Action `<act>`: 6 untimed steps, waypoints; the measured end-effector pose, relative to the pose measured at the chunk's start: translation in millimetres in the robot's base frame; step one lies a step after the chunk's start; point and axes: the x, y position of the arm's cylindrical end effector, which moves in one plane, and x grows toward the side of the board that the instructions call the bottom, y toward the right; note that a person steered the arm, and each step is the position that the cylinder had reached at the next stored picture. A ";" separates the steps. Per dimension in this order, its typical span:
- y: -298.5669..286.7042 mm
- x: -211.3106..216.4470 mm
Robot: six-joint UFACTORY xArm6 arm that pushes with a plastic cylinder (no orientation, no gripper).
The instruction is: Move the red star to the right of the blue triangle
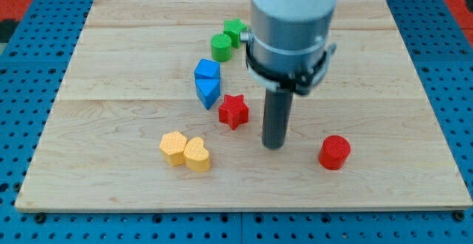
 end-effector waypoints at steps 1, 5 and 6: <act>-38.3 3.3; -60.1 -54.1; -60.1 -53.2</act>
